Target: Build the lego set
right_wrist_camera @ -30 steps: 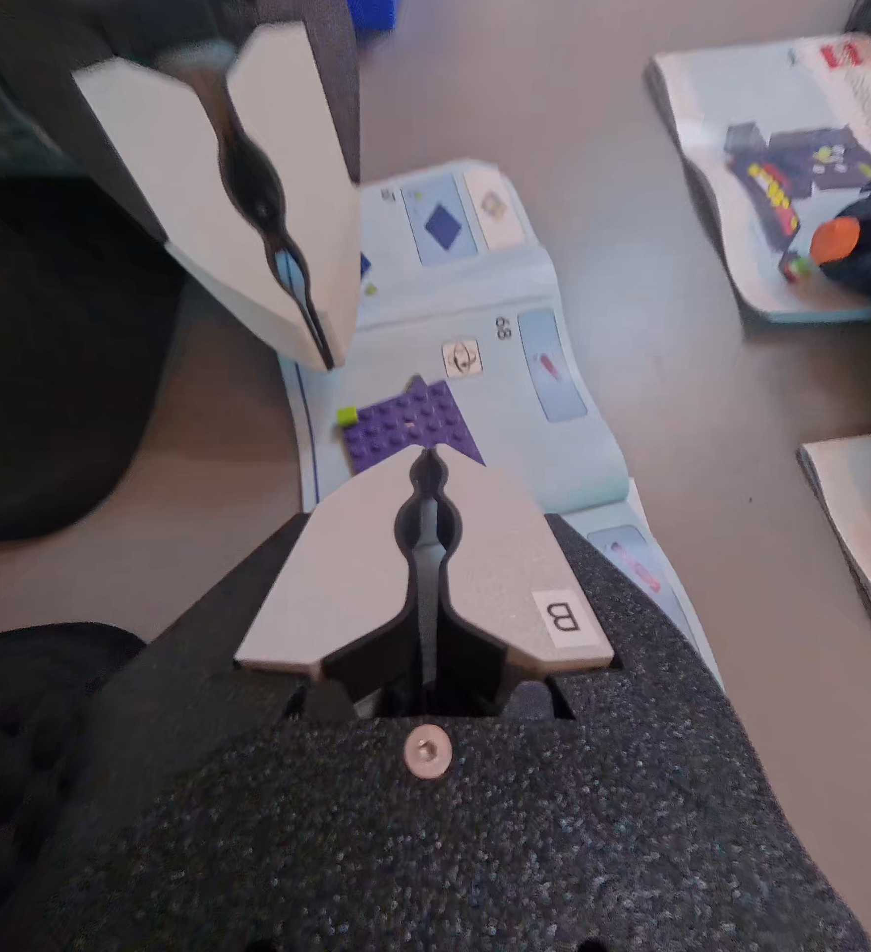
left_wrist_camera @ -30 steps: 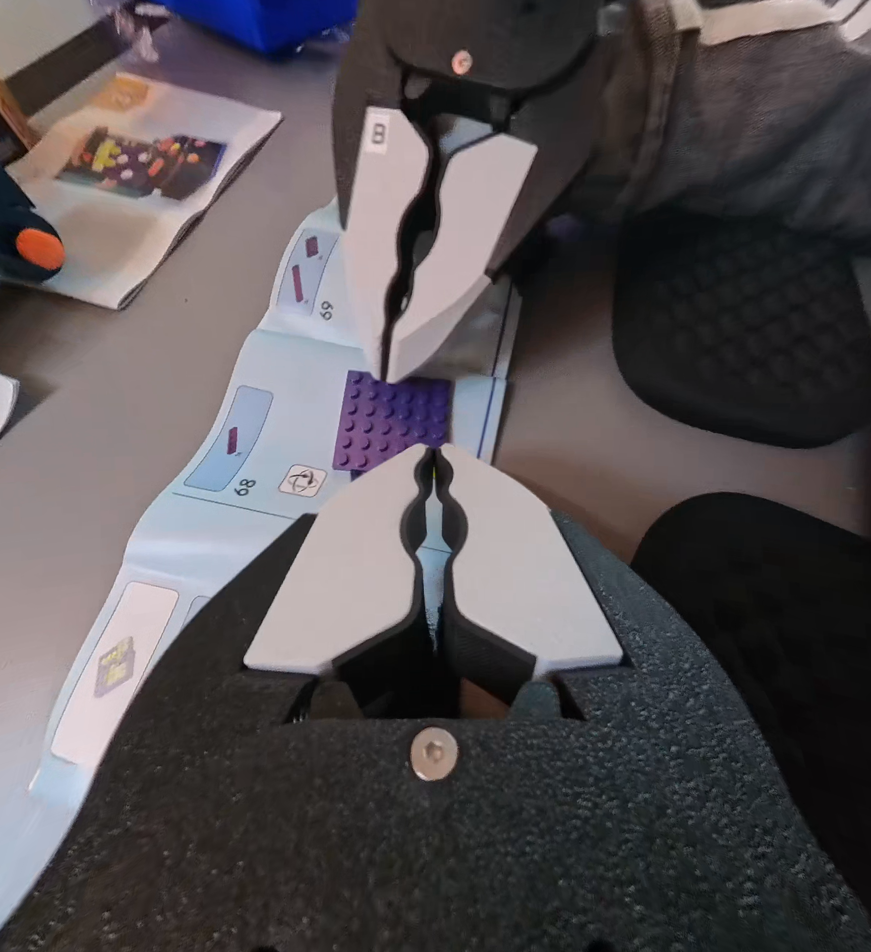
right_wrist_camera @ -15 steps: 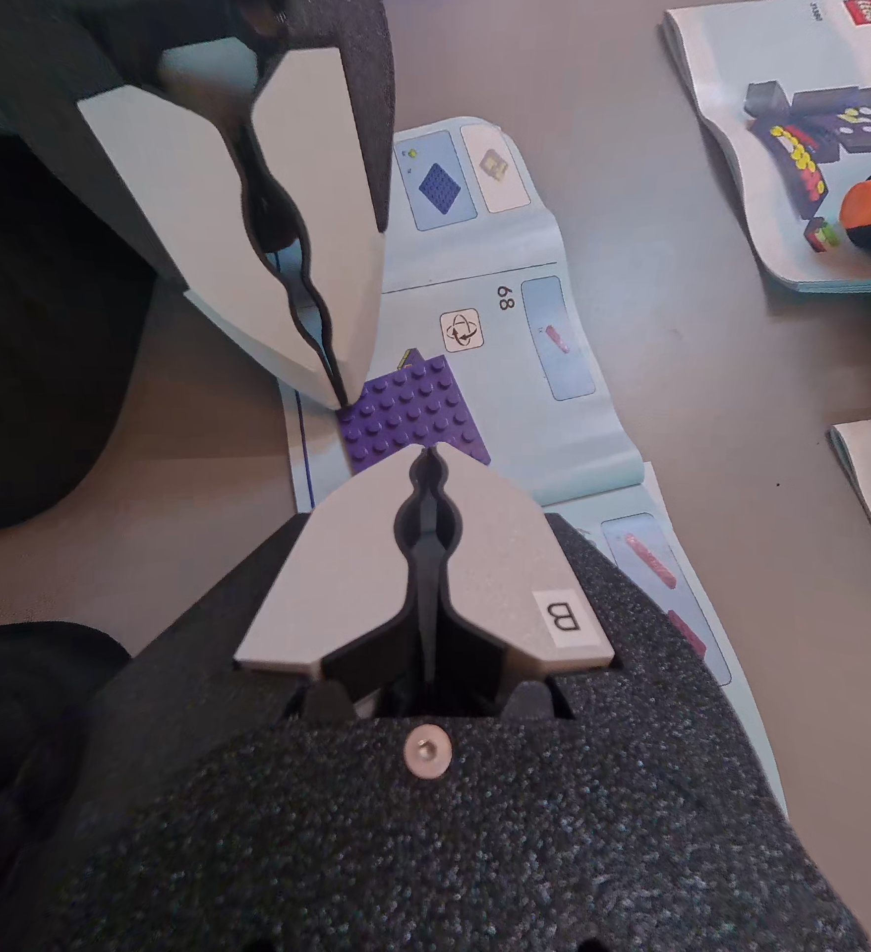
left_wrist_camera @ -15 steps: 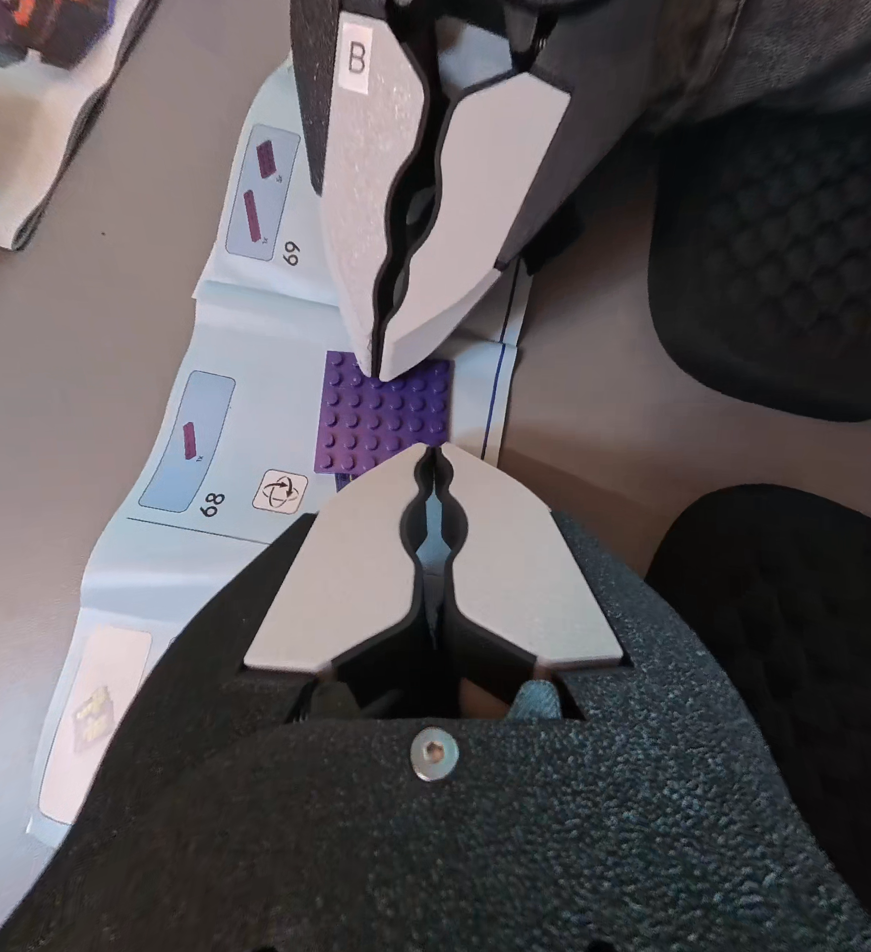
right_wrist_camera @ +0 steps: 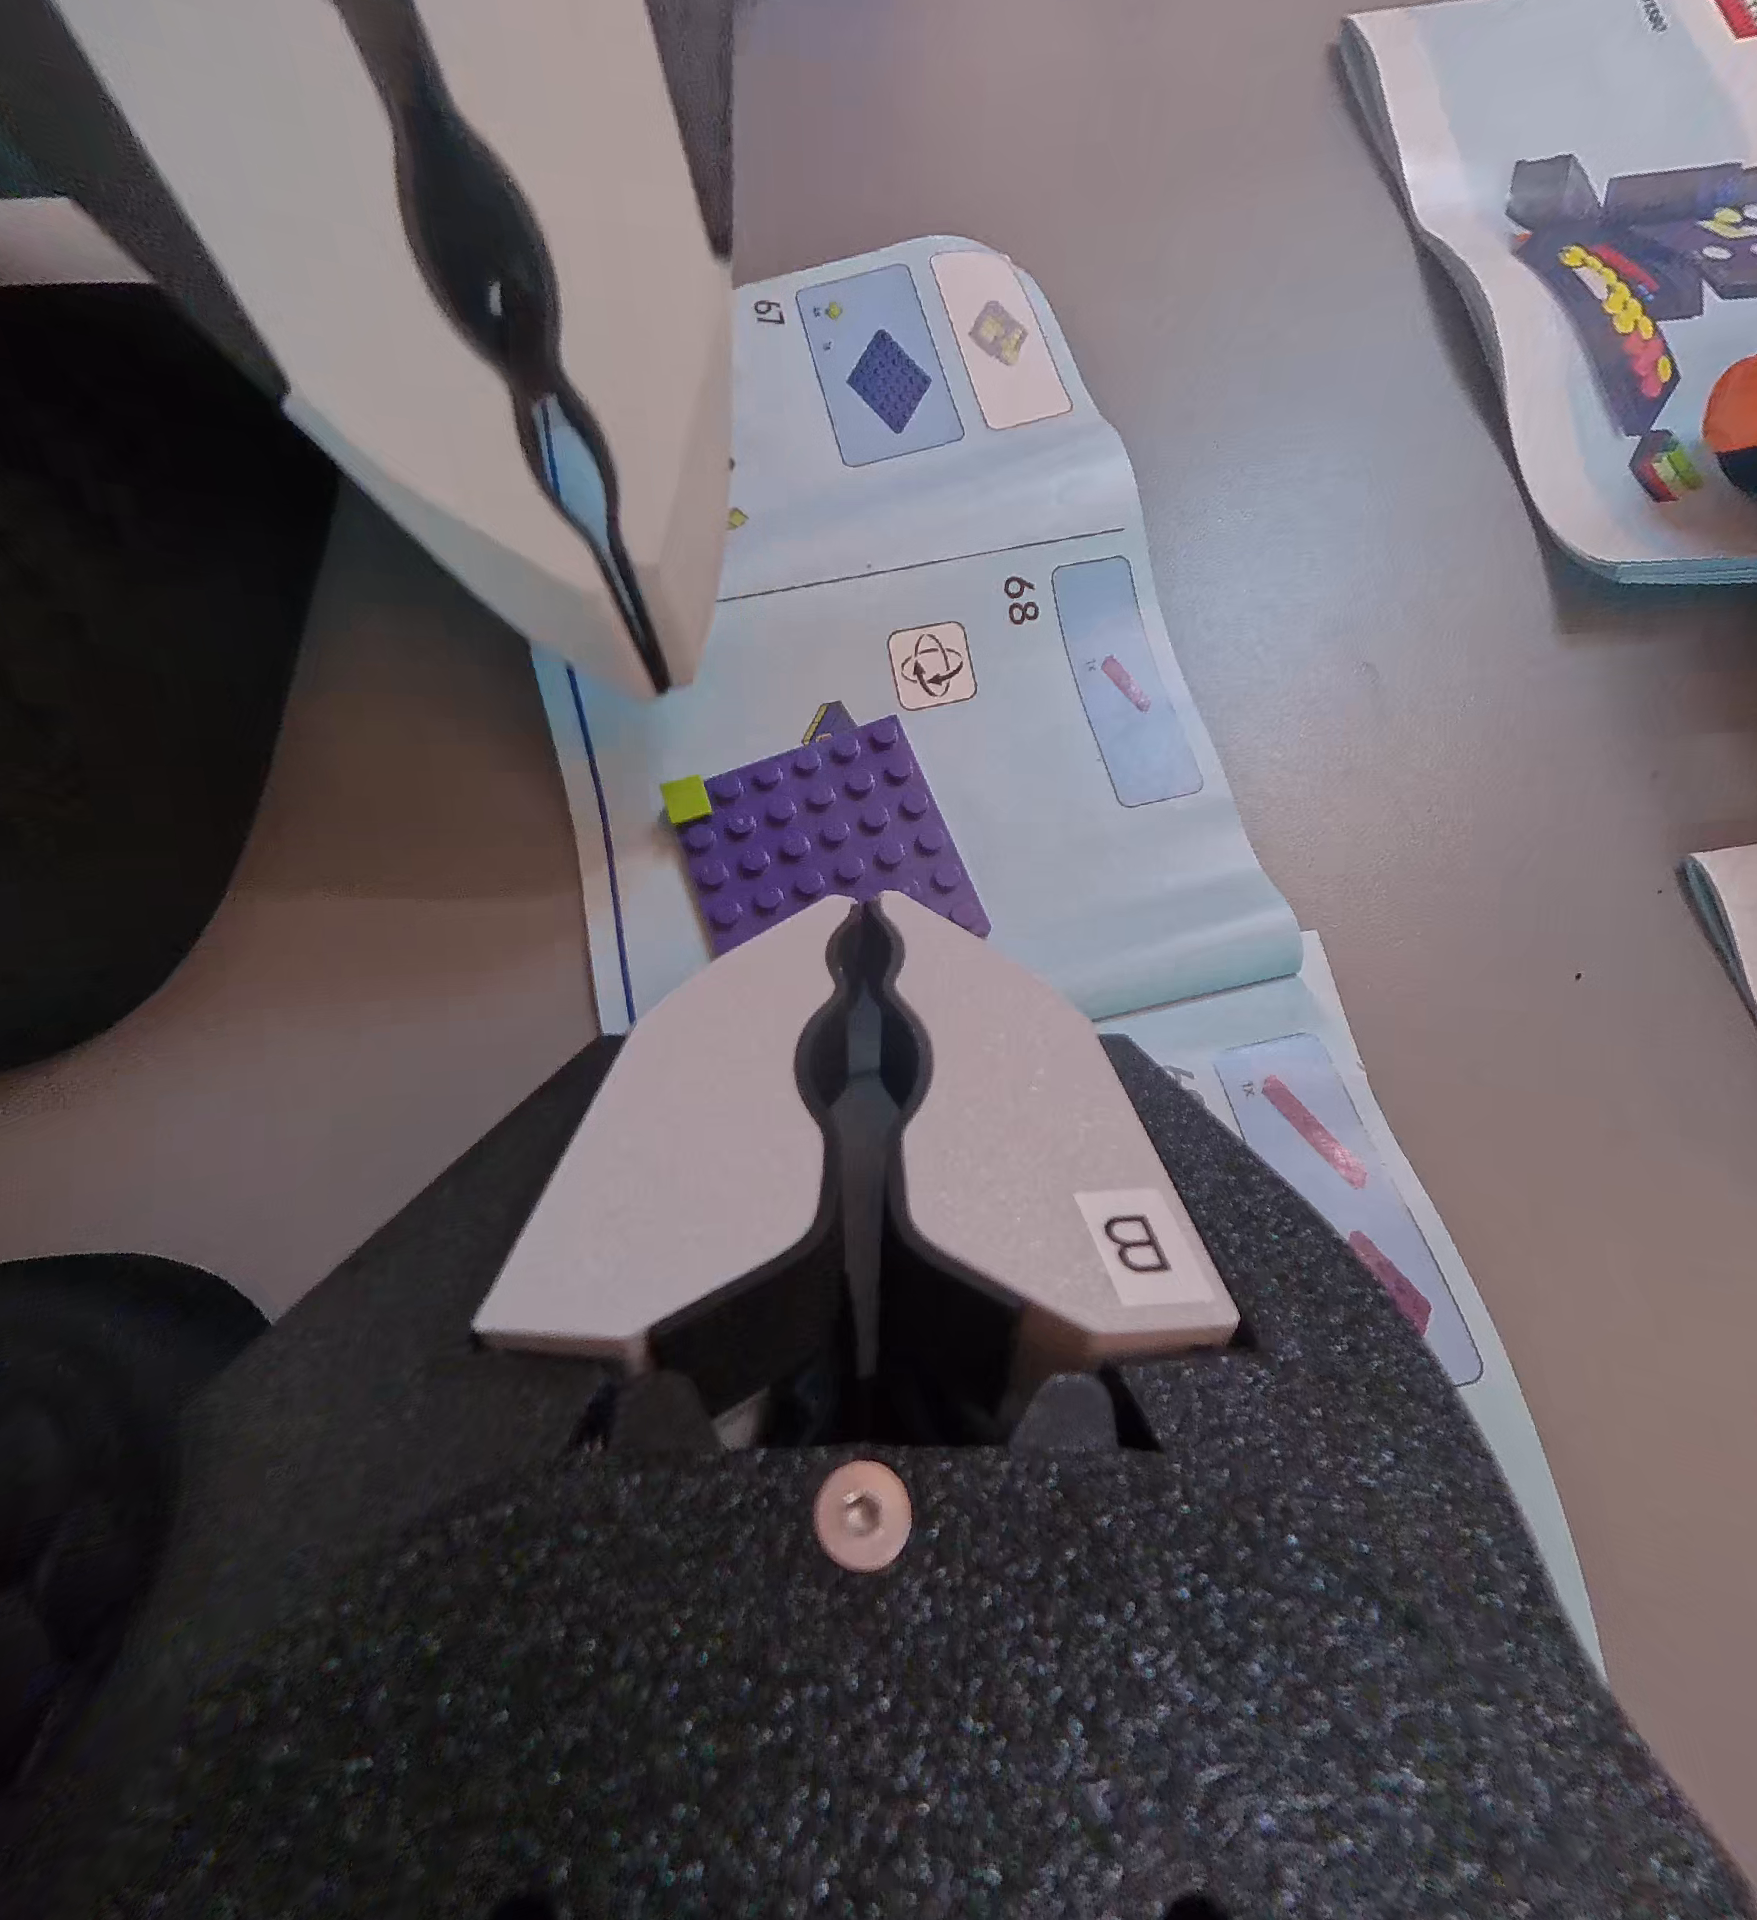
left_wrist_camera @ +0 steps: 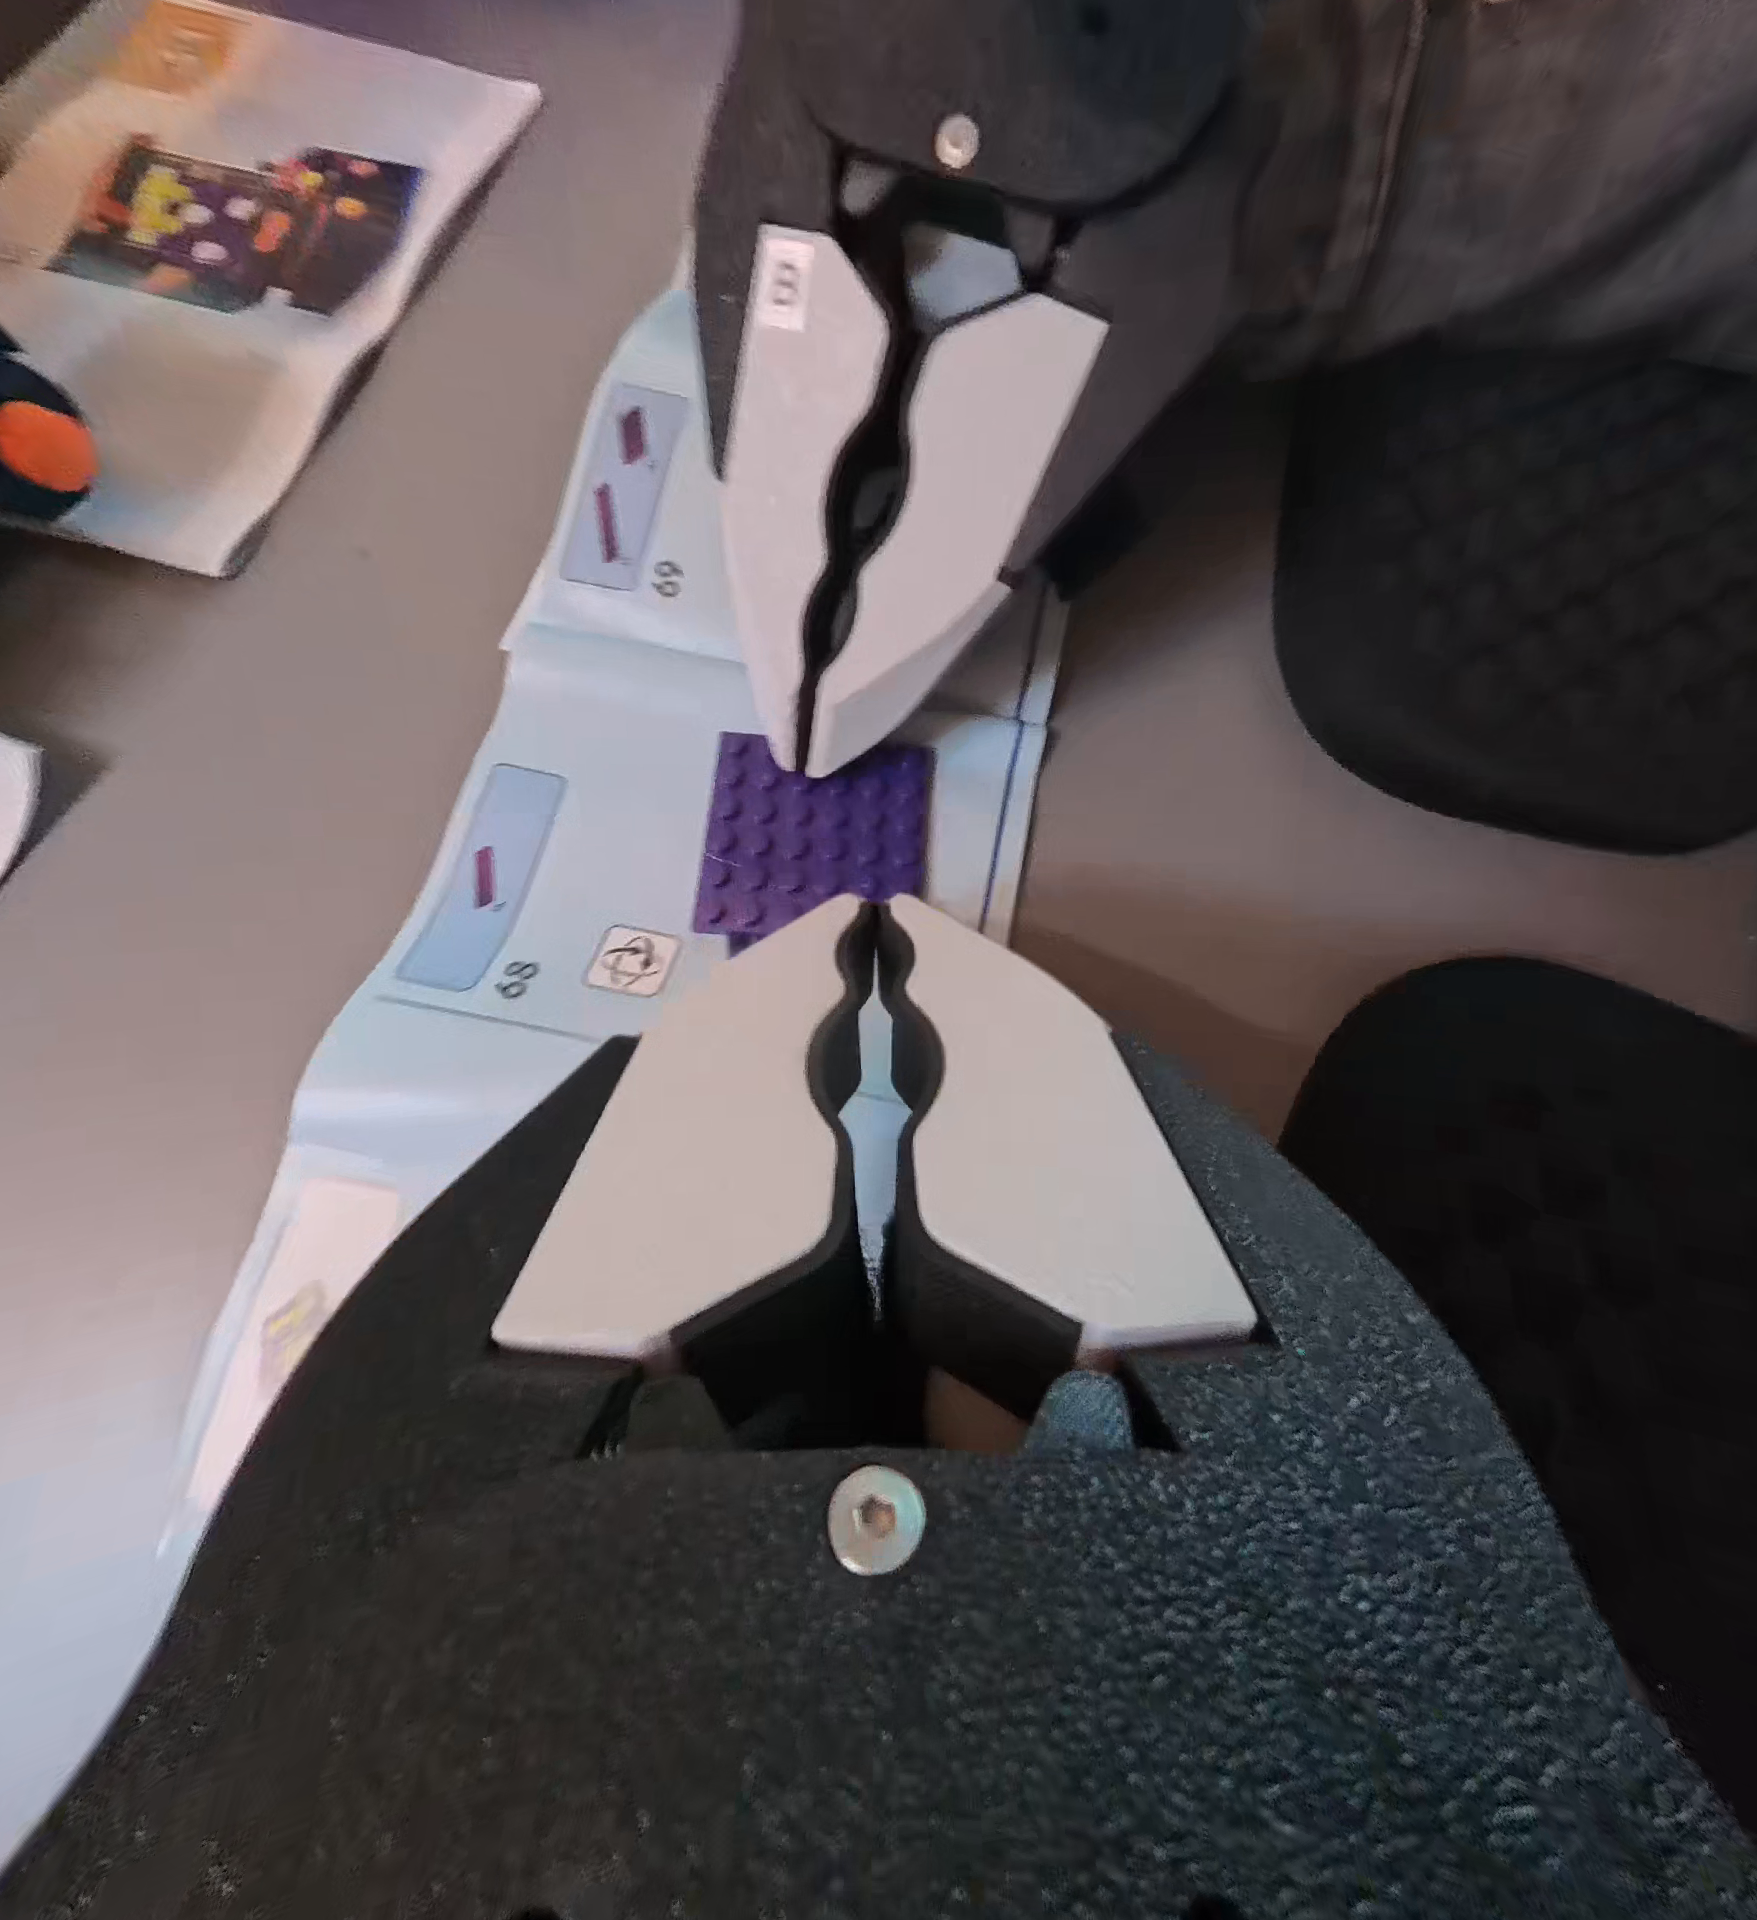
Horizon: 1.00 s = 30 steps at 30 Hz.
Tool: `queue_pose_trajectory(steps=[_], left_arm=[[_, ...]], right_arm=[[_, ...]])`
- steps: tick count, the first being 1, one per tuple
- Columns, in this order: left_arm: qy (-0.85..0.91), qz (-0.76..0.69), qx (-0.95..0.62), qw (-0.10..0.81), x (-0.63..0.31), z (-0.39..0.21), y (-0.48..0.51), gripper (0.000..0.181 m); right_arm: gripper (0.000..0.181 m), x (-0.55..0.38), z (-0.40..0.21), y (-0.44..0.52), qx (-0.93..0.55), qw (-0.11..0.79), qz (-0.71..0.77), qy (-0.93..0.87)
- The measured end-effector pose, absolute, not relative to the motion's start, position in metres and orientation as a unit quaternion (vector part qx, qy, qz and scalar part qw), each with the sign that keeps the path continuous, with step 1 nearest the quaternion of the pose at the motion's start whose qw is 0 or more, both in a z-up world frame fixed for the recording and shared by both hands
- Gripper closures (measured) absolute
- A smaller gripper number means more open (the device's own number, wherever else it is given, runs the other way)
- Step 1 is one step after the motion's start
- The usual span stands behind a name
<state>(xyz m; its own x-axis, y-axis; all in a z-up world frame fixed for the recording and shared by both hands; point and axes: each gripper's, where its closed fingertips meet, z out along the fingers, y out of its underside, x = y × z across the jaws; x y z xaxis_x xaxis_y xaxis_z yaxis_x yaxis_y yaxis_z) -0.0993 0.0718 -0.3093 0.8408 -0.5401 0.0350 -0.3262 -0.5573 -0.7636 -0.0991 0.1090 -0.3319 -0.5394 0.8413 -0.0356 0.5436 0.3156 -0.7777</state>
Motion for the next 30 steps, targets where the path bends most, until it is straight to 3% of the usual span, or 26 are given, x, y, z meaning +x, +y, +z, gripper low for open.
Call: queue_pose_trajectory(steps=[13, 26, 30], left_arm=[[0.272, -0.104, -0.883, 0.368, -0.091, -0.330, 0.075, 0.181], [0.155, -0.173, -0.858, 0.458, -0.093, -0.312, 0.076, 0.181], [0.172, -0.171, -0.871, 0.427, -0.093, -0.321, 0.068, 0.181]], right_arm=[[0.181, -0.099, -0.332, 0.109, -0.439, 0.193, 0.386, -0.788], [0.181, -0.099, -0.332, 0.109, -0.439, 0.192, 0.387, -0.788], [0.181, -0.099, -0.332, 0.109, -0.439, 0.192, 0.387, -0.788]])
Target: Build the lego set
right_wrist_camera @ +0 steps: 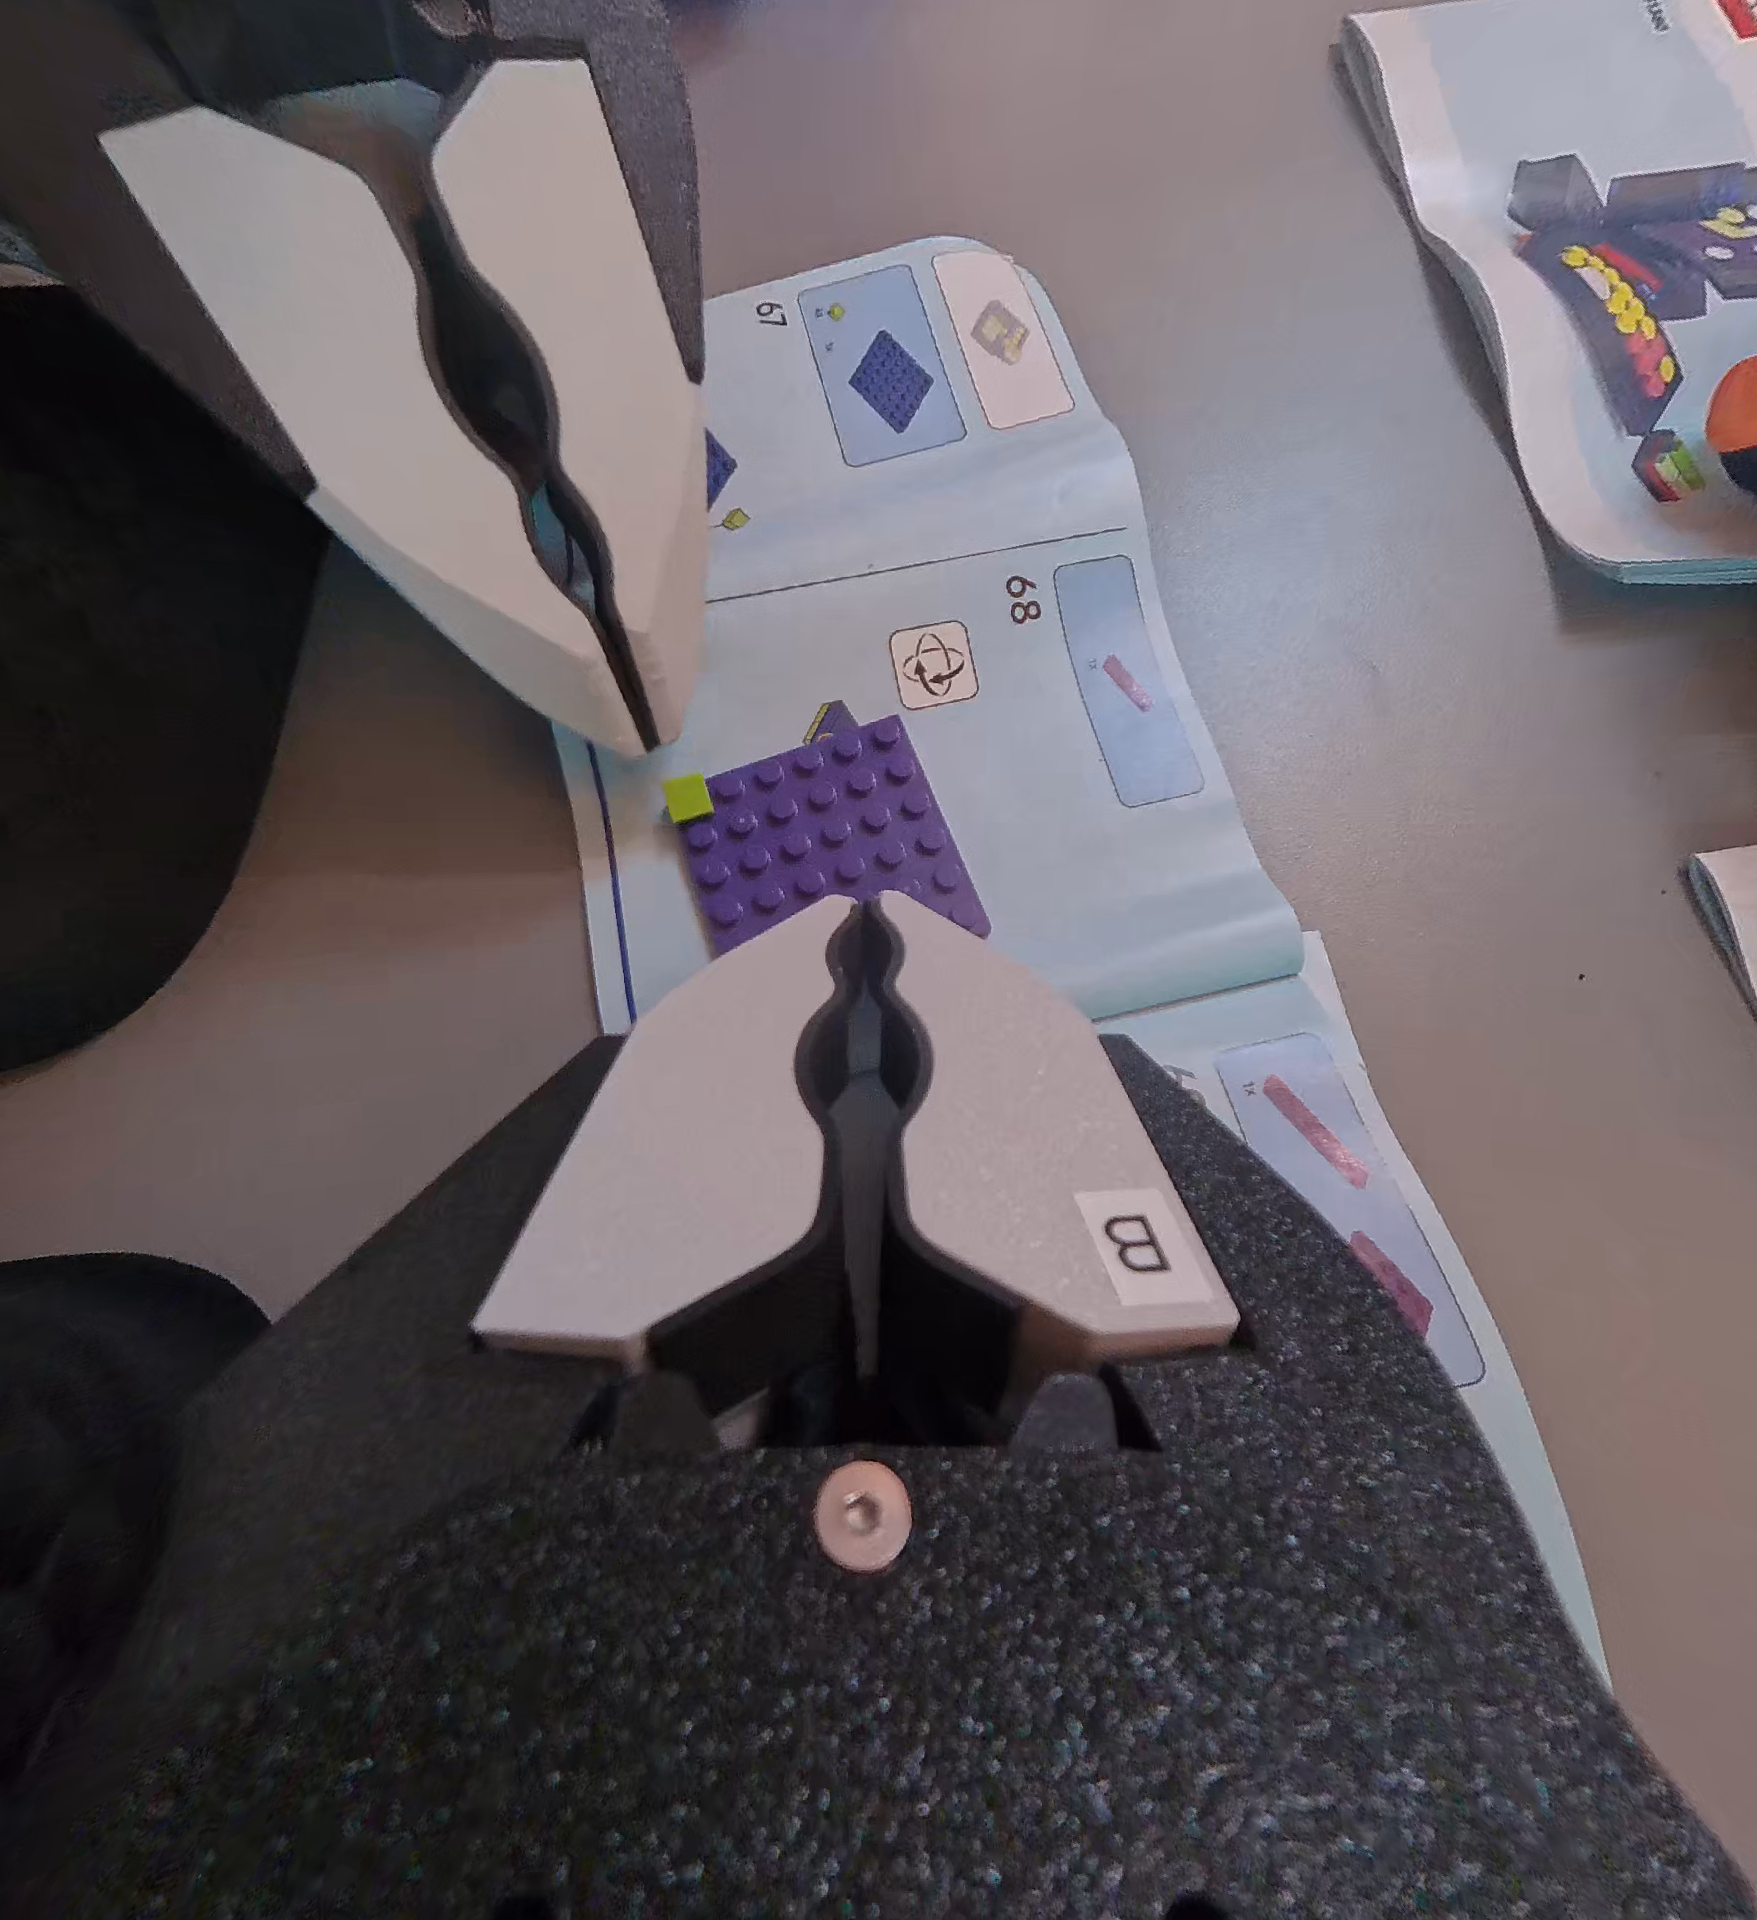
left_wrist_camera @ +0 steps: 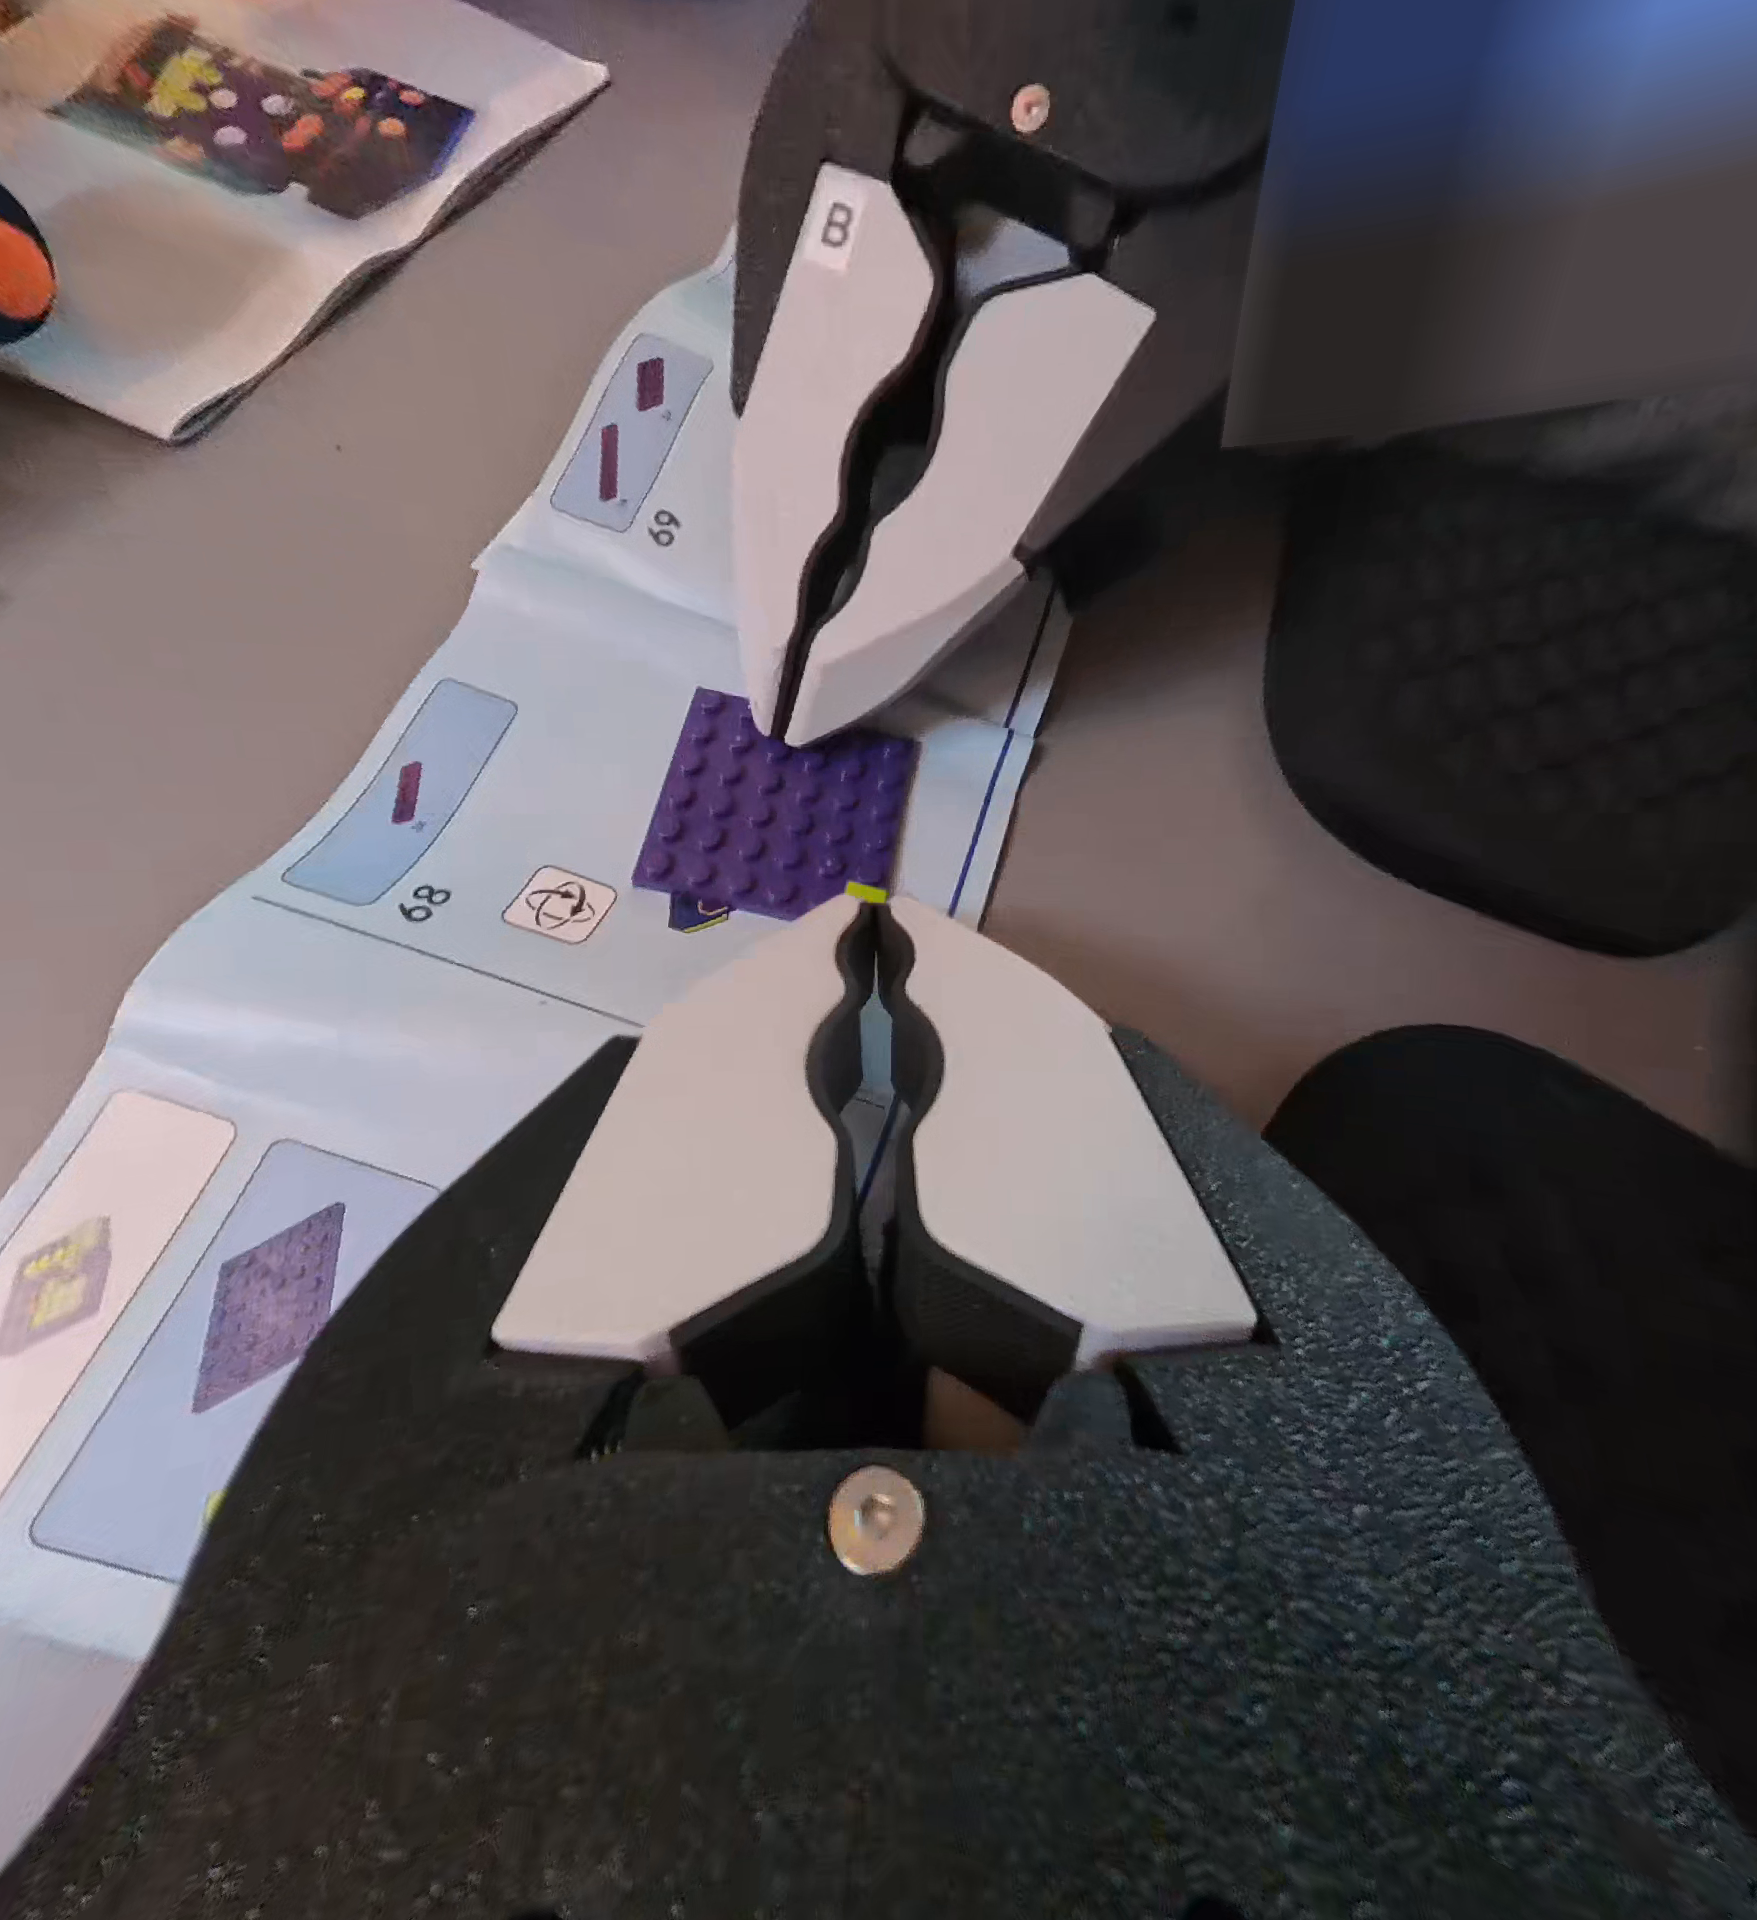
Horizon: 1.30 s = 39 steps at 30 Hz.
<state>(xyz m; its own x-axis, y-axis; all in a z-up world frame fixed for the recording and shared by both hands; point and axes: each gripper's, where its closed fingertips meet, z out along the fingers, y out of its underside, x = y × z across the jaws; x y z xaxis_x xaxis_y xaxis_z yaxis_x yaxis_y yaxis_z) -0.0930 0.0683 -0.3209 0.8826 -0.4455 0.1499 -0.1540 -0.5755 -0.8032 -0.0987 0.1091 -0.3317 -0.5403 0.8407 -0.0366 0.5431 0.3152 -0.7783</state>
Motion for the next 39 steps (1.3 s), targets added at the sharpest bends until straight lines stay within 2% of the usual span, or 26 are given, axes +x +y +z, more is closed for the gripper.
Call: queue_pose_trajectory(steps=[16, 18, 31, 32, 35, 39], left_arm=[[0.184, -0.151, -0.880, 0.411, -0.093, -0.327, 0.072, 0.181], [0.190, -0.136, -0.894, 0.382, -0.098, -0.337, 0.065, 0.179], [0.197, -0.140, -0.879, 0.410, -0.098, -0.328, 0.069, 0.181], [0.208, -0.129, -0.879, 0.409, -0.099, -0.328, 0.070, 0.165], [0.247, -0.114, -0.878, 0.394, -0.097, -0.334, 0.068, 0.159], [0.247, -0.123, -0.876, 0.396, -0.099, -0.333, 0.070, 0.172]], right_arm=[[0.181, -0.099, -0.332, 0.109, -0.439, 0.193, 0.386, -0.788], [0.181, -0.099, -0.332, 0.109, -0.440, 0.194, 0.385, -0.788], [0.181, -0.099, -0.332, 0.109, -0.440, 0.191, 0.388, -0.787], [0.181, -0.099, -0.331, 0.109, -0.440, 0.190, 0.389, -0.787], [0.181, -0.099, -0.331, 0.109, -0.439, 0.190, 0.389, -0.787], [0.181, -0.099, -0.332, 0.109, -0.439, 0.190, 0.389, -0.787]])
